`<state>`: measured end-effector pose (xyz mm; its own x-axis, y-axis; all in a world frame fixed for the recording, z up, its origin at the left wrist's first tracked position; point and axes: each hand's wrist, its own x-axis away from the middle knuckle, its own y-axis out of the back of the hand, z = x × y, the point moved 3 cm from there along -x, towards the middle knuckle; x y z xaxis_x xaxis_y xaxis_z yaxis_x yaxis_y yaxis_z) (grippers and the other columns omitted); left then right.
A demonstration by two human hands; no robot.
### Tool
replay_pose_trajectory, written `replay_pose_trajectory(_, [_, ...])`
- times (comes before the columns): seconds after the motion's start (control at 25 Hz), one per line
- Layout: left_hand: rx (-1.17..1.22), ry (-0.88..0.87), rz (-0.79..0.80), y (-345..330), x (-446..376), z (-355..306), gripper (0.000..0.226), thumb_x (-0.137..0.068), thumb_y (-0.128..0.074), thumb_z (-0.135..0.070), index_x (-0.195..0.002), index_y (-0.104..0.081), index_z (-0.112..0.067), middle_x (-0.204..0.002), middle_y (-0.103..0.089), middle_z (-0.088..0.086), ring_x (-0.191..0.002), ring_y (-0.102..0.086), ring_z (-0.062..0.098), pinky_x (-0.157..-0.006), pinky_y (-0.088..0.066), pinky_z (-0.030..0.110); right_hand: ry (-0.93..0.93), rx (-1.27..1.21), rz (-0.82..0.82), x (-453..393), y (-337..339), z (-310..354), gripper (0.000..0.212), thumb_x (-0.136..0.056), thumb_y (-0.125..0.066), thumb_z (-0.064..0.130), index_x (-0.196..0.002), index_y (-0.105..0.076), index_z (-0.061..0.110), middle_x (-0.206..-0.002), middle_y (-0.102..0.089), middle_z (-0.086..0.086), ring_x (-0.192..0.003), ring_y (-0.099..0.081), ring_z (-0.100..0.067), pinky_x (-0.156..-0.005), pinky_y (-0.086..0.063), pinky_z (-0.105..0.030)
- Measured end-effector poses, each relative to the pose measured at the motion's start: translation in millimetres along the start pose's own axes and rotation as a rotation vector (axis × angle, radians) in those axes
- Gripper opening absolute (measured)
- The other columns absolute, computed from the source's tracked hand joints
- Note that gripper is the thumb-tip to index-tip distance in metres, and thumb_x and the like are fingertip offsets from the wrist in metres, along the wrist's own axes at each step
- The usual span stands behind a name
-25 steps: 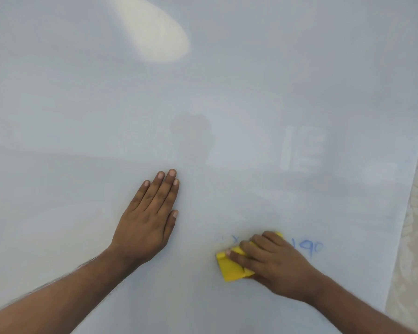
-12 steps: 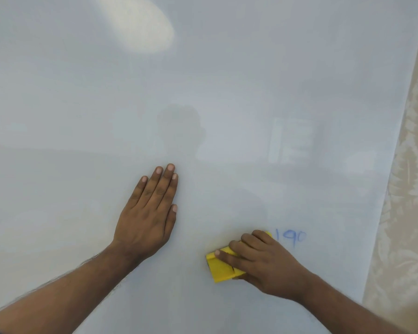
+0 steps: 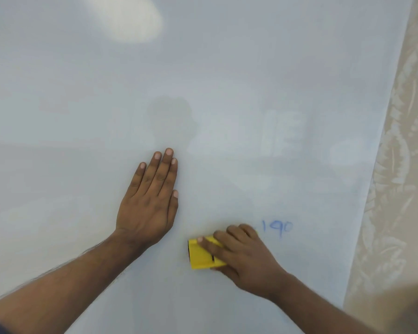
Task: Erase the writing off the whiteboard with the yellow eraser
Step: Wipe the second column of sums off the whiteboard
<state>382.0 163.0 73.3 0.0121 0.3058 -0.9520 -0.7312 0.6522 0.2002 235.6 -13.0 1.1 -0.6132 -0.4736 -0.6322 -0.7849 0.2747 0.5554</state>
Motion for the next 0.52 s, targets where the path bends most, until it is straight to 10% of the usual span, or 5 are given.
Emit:
replay_pose_trajectory(0.16, [0.009, -0.005, 0.001, 1, 0, 1, 0.061, -0.103, -0.033, -0.026, -0.158, -0.024, -0.001, -0.168, -0.02, 0.013, -0.156, -0.016, 0.027, -0.129, -0.009, 0.041, 0.179, 0.071, 0.105, 33, 15, -31, 0.05, -0.097, -0.049, 0.047, -0.144, -0.044, 0.029, -0.119, -0.061, 0.006, -0.095, -0.058, -0.02, -0.085, -0.04, -0.035])
replay_pose_trajectory(0.52, [-0.004, 0.027, -0.028, -5, 3, -5, 0.061, -0.104, -0.031, -0.026, -0.159, -0.019, -0.002, -0.17, -0.013, 0.011, -0.158, -0.01, 0.025, -0.129, -0.008, 0.042, -0.194, -0.044, -0.04, 28, 43, -88, 0.054, -0.098, -0.045, 0.049, -0.149, -0.035, 0.03, -0.124, -0.052, 0.004, -0.106, -0.049, -0.023, -0.093, -0.033, -0.036])
